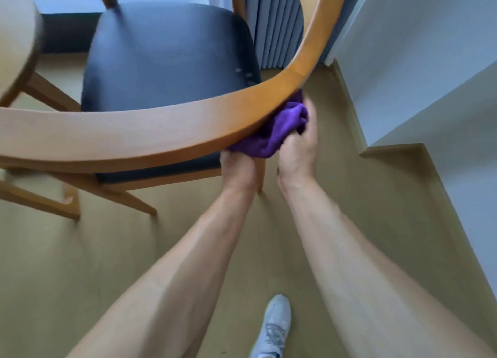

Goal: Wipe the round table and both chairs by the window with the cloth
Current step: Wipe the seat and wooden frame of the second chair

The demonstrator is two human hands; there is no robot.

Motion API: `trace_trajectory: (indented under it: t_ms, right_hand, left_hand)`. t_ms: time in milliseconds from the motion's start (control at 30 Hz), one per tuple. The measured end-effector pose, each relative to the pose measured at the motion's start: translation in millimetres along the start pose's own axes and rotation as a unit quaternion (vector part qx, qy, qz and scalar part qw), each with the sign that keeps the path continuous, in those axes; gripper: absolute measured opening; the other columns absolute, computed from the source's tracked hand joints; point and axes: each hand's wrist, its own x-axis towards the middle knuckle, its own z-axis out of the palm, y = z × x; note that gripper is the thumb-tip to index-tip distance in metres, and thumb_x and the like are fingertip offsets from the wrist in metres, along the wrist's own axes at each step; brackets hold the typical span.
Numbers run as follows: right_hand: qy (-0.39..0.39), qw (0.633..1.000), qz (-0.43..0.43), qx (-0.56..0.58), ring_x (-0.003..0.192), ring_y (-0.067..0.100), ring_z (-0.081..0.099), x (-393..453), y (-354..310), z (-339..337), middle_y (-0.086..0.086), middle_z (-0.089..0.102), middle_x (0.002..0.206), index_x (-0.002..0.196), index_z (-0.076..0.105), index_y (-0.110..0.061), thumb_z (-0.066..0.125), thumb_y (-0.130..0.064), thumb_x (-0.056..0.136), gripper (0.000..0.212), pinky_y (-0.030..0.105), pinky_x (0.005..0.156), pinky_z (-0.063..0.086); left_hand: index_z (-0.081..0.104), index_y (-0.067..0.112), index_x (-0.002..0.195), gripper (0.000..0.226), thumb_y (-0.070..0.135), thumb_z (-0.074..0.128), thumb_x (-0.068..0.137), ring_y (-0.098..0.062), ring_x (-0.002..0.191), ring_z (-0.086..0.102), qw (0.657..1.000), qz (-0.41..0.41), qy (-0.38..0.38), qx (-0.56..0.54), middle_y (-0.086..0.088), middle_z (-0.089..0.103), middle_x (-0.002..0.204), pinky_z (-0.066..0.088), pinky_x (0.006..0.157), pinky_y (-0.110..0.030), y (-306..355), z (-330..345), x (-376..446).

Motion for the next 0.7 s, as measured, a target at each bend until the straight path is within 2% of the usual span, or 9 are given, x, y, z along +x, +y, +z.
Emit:
trace_trajectory:
  t_ms: [67, 100, 200, 267, 333, 400, 500, 567, 700]
  right_hand:
    - [-0.023, 0.998, 0.021, -0.053, 0.101, 0.012, 0.057, 10.9, 18.1, -3.7, -0.008, 0.065, 0.100, 0.105, 0.062, -0.023, 0.045, -0.014, 0.072, 0.038, 0.017, 0.092, 0.046]
    - [-0.044, 0.996, 0.038, -0.068, 0.098, 0.013, 0.058, 14.3, 28.9, -4.7, -0.008, 0.065, 0.096, 0.096, 0.060, -0.028, 0.044, -0.017, 0.071, 0.032, 0.023, 0.091, 0.048]
    - [-0.106, 0.974, 0.118, -0.161, 0.091, 0.016, 0.059, 22.1, 52.6, -13.7, -0.002, 0.066, 0.094, 0.086, 0.058, -0.027, 0.041, -0.032, 0.073, 0.022, 0.031, 0.082, 0.048]
    - [-0.138, 0.948, 0.133, -0.255, 0.093, 0.016, 0.057, 19.5, 60.9, -28.7, -0.001, 0.068, 0.104, 0.099, 0.062, -0.028, 0.042, -0.042, 0.078, 0.032, 0.024, 0.077, 0.039]
    - [-0.160, 0.941, 0.129, -0.269, 0.095, 0.016, 0.058, 17.3, 58.3, -35.7, -0.003, 0.069, 0.111, 0.106, 0.063, -0.028, 0.045, -0.034, 0.082, 0.031, 0.023, 0.078, 0.040]
    - [-0.152, 0.959, 0.093, -0.223, 0.101, 0.014, 0.060, 19.8, 45.4, -31.8, -0.007, 0.070, 0.111, 0.105, 0.065, -0.031, 0.042, -0.023, 0.077, 0.036, 0.025, 0.085, 0.045]
    - [-0.134, 0.979, 0.006, -0.154, 0.097, 0.010, 0.057, 16.4, 24.0, -17.3, -0.018, 0.066, 0.092, 0.093, 0.061, -0.034, 0.043, -0.014, 0.077, 0.031, 0.025, 0.085, 0.047]
    - [-0.130, 0.983, -0.003, -0.132, 0.094, 0.006, 0.056, 13.1, 19.4, -12.3, -0.024, 0.062, 0.087, 0.095, 0.058, -0.037, 0.041, -0.014, 0.078, 0.033, 0.016, 0.081, 0.045]
    - [-0.196, 0.949, 0.070, -0.238, 0.118, 0.018, 0.055, 20.3, 35.5, -26.9, -0.010, 0.066, 0.117, 0.113, 0.062, -0.032, 0.042, -0.026, 0.085, 0.035, 0.028, 0.096, 0.043]
  left_hand:
    - [0.051, -0.010, 0.132, 0.044, 0.014, 0.055, 0.095, -0.033, 0.123, 0.055, 0.999, 0.012, 0.025, -0.018, -0.027, 0.054, 0.138, 0.038, 0.113, -0.042, -13.9, 9.6, 11.6]
    - [0.052, -0.010, 0.129, 0.035, 0.009, 0.050, 0.100, -0.033, 0.119, 0.055, 0.999, 0.019, 0.034, -0.028, -0.028, 0.054, 0.136, 0.040, 0.110, -0.042, -16.7, 11.5, 14.1]
    - [0.066, 0.007, 0.088, 0.001, 0.005, 0.066, 0.088, -0.023, 0.090, 0.056, 0.999, 0.015, -0.034, 0.005, -0.012, 0.063, 0.097, 0.052, 0.080, -0.042, -32.3, 12.8, 22.3]
    - [0.062, 0.015, 0.080, 0.019, 0.004, 0.056, 0.094, -0.020, 0.091, 0.056, 0.996, -0.039, -0.034, 0.074, -0.009, 0.060, 0.092, 0.049, 0.073, -0.031, -35.4, 7.3, 25.5]
    - [0.060, -0.006, 0.079, 0.014, 0.005, 0.052, 0.076, -0.029, 0.092, 0.058, 0.995, -0.046, -0.016, 0.089, -0.026, 0.063, 0.098, 0.051, 0.078, -0.041, -31.0, 3.8, 27.5]
    - [0.060, -0.017, 0.087, 0.037, 0.007, 0.051, 0.059, -0.031, 0.091, 0.061, 0.997, -0.008, 0.022, 0.069, -0.023, 0.067, 0.098, 0.050, 0.088, -0.047, -23.1, 5.3, 24.2]
    - [0.067, 0.007, 0.099, 0.030, 0.010, 0.054, 0.072, -0.029, 0.104, 0.064, 0.997, 0.003, 0.067, -0.026, -0.008, 0.071, 0.107, 0.048, 0.101, -0.041, -16.7, 10.6, 19.1]
    - [0.065, 0.004, 0.115, 0.033, 0.005, 0.055, 0.083, -0.035, 0.118, 0.061, 0.995, 0.006, 0.065, -0.082, -0.015, 0.068, 0.121, 0.045, 0.109, -0.044, -20.7, 11.7, 19.5]
    - [0.054, -0.016, 0.102, 0.030, -0.017, 0.044, 0.074, -0.033, 0.100, 0.053, 0.993, -0.031, -0.003, -0.118, -0.021, 0.054, 0.107, 0.043, 0.093, -0.045, -33.8, 17.1, 21.9]
